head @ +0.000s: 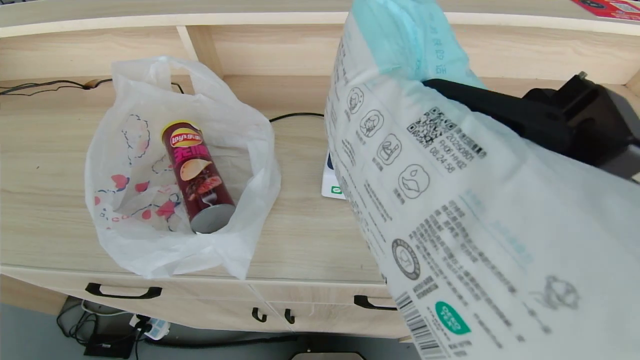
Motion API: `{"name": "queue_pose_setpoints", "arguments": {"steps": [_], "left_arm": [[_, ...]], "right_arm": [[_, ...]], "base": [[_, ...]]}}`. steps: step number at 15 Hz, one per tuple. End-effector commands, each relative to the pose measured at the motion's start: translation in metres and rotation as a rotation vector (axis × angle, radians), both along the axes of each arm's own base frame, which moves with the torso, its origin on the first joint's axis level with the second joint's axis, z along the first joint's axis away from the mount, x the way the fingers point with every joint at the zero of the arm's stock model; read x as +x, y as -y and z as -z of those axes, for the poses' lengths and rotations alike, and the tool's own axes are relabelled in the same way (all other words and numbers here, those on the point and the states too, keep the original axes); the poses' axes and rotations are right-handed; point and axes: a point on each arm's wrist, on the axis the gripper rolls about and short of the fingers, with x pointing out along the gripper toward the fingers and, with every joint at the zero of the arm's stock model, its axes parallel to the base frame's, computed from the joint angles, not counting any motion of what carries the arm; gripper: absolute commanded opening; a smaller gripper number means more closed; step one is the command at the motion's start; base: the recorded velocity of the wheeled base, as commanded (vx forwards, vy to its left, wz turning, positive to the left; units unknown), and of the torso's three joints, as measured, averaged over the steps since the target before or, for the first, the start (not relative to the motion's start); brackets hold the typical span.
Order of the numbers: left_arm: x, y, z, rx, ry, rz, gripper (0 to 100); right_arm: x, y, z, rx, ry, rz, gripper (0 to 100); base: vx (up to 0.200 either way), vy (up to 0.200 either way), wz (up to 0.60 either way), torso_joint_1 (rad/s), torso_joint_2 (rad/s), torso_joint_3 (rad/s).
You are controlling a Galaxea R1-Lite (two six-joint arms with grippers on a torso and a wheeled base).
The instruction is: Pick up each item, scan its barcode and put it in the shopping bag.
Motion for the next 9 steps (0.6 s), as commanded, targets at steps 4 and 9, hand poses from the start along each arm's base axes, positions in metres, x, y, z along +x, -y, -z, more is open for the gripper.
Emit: {"name": "queue_pose_setpoints", "arguments": {"steps": [4, 9], "left_arm": [[0.0, 0.0, 0.0, -0.002, -0.001, -0.001, 100], [0.0, 0.0, 0.0, 0.0, -0.004, 0.0, 100]], "right_arm": [[0.02, 0.006, -0.006, 0.169, -0.172, -0.057, 0], [0.023, 0.011, -0.003, 0.202, -0.193, -0.089, 0]], "base": [[0.0, 0.0, 0.0, 0.0, 0.0, 0.0], [0.0, 0.0, 0.0, 0.0, 0.0, 0.0]]}}
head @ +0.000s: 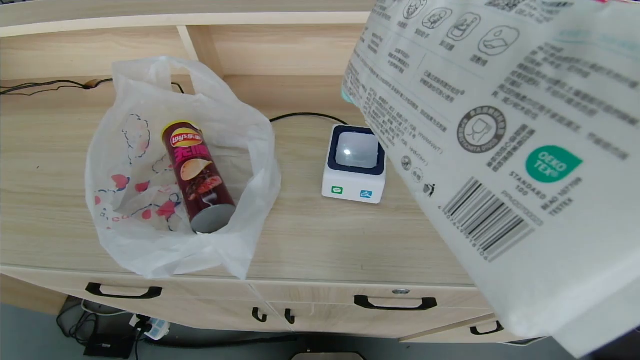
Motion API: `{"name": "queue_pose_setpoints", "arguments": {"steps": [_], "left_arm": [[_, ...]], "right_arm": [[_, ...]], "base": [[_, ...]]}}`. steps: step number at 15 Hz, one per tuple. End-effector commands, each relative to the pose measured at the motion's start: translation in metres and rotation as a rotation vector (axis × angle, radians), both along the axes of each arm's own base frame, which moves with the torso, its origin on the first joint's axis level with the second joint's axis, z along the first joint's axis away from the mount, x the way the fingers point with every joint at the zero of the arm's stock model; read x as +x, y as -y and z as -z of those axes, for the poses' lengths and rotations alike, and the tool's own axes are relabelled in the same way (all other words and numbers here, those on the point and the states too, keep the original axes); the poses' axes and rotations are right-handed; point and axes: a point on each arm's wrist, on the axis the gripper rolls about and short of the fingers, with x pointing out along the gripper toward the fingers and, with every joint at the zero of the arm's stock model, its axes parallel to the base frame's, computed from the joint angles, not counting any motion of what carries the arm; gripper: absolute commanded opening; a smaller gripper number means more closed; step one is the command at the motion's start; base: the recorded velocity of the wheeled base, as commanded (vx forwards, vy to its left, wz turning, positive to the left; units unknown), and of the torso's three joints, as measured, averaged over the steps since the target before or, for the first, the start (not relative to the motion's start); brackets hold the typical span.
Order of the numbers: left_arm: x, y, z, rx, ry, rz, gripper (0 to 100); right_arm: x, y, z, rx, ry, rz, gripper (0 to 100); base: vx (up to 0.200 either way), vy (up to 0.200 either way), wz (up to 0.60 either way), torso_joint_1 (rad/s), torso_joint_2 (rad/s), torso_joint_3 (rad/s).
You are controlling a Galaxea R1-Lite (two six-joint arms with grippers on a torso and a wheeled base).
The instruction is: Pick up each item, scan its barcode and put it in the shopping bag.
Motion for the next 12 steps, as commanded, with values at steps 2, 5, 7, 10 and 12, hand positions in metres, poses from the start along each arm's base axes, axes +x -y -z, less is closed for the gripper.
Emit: {"name": "queue_pose_setpoints", "arguments": {"steps": [2, 5, 7, 10, 12], "left_arm": [[0.0, 0.0, 0.0, 0.003, -0.001, 0.001, 100], [0.0, 0.0, 0.0, 0.009, -0.001, 0.0, 100], [0.0, 0.0, 0.0, 0.009, -0.001, 0.0, 100], [0.0, 0.0, 0.0, 0.009, -0.001, 0.0, 100], [0.0, 0.0, 0.0, 0.009, -0.001, 0.0, 100]], "right_arm": [[0.001, 0.0, 0.004, -0.001, -0.028, -0.008, 0], [0.005, 0.006, 0.001, 0.052, -0.062, -0.023, 0], [0.009, 0.017, -0.001, 0.124, -0.127, -0.049, 0], [0.01, 0.021, 0.0, 0.159, -0.145, -0.064, 0], [0.009, 0.022, 0.002, 0.155, -0.148, -0.062, 0]], "base": [[0.0, 0.0, 0.0, 0.0, 0.0, 0.0], [0.0, 0.0, 0.0, 0.0, 0.0, 0.0], [0.0, 0.0, 0.0, 0.0, 0.0, 0.0], [0.0, 0.0, 0.0, 0.0, 0.0, 0.0], [0.0, 0.0, 0.0, 0.0, 0.0, 0.0]]}}
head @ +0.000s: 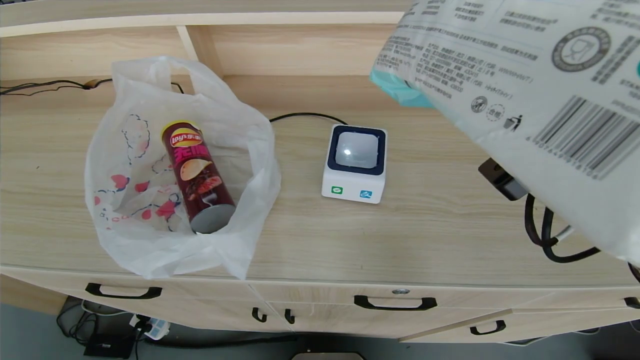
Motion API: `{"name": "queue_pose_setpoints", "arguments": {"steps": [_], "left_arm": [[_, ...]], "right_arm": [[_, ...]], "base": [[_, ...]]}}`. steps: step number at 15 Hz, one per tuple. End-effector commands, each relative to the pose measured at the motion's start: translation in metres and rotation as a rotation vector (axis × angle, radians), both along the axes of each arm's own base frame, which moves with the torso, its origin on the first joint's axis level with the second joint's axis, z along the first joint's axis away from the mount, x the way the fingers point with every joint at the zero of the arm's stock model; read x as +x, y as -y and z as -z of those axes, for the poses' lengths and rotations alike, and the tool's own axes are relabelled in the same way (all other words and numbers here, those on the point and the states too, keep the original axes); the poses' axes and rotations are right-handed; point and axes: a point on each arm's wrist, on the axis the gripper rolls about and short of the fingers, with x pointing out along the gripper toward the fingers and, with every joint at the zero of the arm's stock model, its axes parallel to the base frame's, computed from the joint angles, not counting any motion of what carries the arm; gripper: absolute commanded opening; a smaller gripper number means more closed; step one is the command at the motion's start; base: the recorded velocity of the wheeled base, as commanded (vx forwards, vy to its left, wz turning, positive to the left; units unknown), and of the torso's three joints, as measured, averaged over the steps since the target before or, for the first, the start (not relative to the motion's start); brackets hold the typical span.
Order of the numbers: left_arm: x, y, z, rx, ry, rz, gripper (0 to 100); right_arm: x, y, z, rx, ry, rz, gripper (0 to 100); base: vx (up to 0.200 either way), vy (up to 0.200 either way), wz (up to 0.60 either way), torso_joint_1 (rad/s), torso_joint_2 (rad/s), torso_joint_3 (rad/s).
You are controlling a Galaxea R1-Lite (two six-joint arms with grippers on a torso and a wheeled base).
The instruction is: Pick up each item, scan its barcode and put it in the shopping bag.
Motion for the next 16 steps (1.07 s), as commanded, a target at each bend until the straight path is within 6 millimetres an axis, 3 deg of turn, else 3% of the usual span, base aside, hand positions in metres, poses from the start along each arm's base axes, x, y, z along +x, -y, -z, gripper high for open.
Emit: {"name": "queue_pose_setpoints", "arguments": {"steps": [1, 4, 5, 8, 10, 13, 16], "left_arm": [[0.0, 0.0, 0.0, 0.0, 0.0, -0.001, 100], [0.0, 0.0, 0.0, -0.003, -0.004, 0.001, 100], [0.0, 0.0, 0.0, -0.003, -0.004, 0.0, 100], [0.0, 0.0, 0.0, -0.006, -0.004, 0.0, 100], [0.0, 0.0, 0.0, -0.011, -0.004, 0.0, 100], [0.0, 0.0, 0.0, -0.011, -0.004, 0.001, 100], [0.0, 0.0, 0.0, -0.011, -0.006, 0.0, 100]], "right_arm": [[-0.001, 0.001, 0.002, -0.006, -0.005, 0.002, 0], [-0.003, 0.002, 0.002, -0.032, 0.032, -0.009, 0], [-0.006, 0.002, 0.002, -0.085, 0.119, -0.005, 0], [0.002, 0.019, 0.016, -0.223, 0.279, 0.175, 0], [0.003, 0.029, 0.01, -0.252, 0.382, 0.276, 0], [0.0, 0.029, 0.001, -0.396, 0.882, 0.415, 0], [-0.001, 0.03, -0.008, -0.445, 0.999, 0.496, 0]], "base": [[0.0, 0.0, 0.0, 0.0, 0.0, 0.0], [0.0, 0.0, 0.0, 0.0, 0.0, 0.0], [0.0, 0.0, 0.0, 0.0, 0.0, 0.0], [0.0, 0.0, 0.0, 0.0, 0.0, 0.0], [0.0, 0.0, 0.0, 0.0, 0.0, 0.0], [0.0, 0.0, 0.0, 0.0, 0.0, 0.0], [0.0, 0.0, 0.0, 0.0, 0.0, 0.0]]}}
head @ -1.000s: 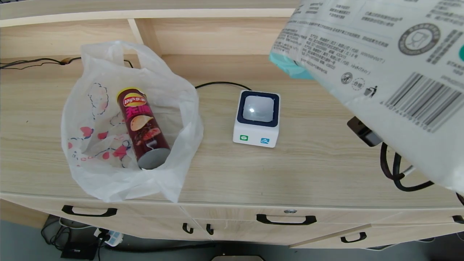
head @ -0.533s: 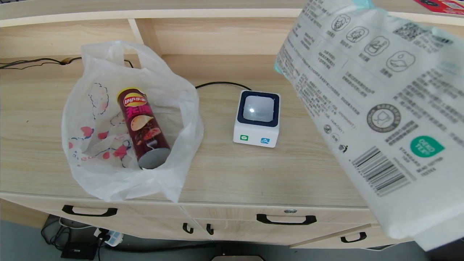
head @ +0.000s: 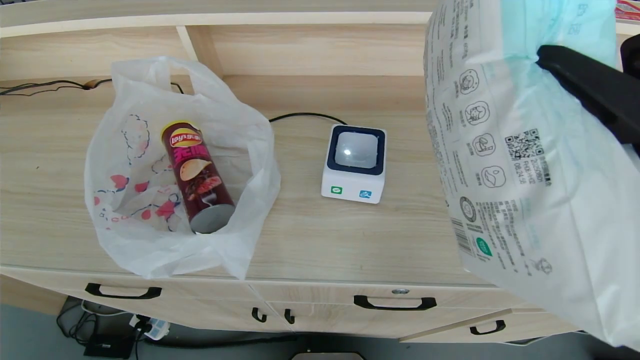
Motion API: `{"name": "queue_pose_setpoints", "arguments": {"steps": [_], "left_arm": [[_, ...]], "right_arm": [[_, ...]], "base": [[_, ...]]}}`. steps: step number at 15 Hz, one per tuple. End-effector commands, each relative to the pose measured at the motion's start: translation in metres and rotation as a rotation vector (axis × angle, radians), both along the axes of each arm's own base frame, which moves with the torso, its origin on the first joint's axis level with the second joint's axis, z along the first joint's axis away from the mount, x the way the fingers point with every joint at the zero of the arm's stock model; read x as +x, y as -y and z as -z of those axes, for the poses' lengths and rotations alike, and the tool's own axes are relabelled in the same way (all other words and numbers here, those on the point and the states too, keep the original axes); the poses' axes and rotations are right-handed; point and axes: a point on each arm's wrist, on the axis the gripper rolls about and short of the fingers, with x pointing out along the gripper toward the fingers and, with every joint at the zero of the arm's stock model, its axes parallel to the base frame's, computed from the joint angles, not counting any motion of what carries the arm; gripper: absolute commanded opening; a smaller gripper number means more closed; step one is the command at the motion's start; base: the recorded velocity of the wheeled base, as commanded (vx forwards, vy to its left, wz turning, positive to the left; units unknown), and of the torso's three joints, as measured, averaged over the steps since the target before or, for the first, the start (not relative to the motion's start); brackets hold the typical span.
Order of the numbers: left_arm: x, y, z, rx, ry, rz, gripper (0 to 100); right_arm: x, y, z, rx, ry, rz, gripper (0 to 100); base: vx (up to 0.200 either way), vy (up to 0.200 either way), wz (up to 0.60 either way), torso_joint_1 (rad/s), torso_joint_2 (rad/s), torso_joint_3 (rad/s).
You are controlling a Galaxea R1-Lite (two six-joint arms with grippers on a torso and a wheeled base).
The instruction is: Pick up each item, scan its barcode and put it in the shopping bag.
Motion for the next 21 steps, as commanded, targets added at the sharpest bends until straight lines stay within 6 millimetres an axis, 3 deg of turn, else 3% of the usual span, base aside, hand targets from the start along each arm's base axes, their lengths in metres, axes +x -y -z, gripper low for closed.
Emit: {"name": "queue_pose_setpoints", "arguments": {"steps": [1, 4, 7, 9, 12, 14, 19, 21], "left_arm": [[0.0, 0.0, 0.0, 0.001, 0.0, -0.001, 100], [0.0, 0.0, 0.0, 0.0, 0.0, 0.0, 100], [0.0, 0.0, 0.0, 0.0, 0.0, 0.0, 100], [0.0, 0.0, 0.0, 0.004, 0.002, -0.001, 100], [0.0, 0.0, 0.0, 0.004, 0.0, -0.001, 100], [0.0, 0.0, 0.0, 0.0, 0.0, 0.001, 100], [0.0, 0.0, 0.0, 0.0, 0.002, 0.0, 100], [0.0, 0.0, 0.0, 0.0, 0.002, 0.0, 100]], "right_arm": [[0.001, 0.001, 0.001, -0.073, 0.073, 0.08, 0], [0.02, 0.008, -0.001, -0.249, 0.215, 0.267, 0], [0.031, 0.008, -0.042, -0.331, 0.354, 0.467, 0], [0.029, 0.003, -0.071, -0.326, 0.346, 0.633, 0], [0.019, 0.005, -0.09, -0.332, 0.227, 0.918, 0], [0.013, 0.01, -0.087, -0.325, 0.146, 1.073, 0], [-0.001, 0.016, -0.052, -0.464, 0.161, 1.045, 0], [-0.003, 0.014, -0.052, -0.469, 0.208, 0.955, 0]], "base": [[0.0, 0.0, 0.0, 0.0, 0.0, 0.0], [0.0, 0.0, 0.0, 0.0, 0.0, 0.0], [0.0, 0.0, 0.0, 0.0, 0.0, 0.0], [0.0, 0.0, 0.0, 0.0, 0.0, 0.0], [0.0, 0.0, 0.0, 0.0, 0.0, 0.0], [0.0, 0.0, 0.0, 0.0, 0.0, 0.0], [-0.08, 0.0, 0.0, 0.001, 0.0, 0.001], [-0.2, 0.0, 0.0, 0.017, 0.01, 0.002]]}}
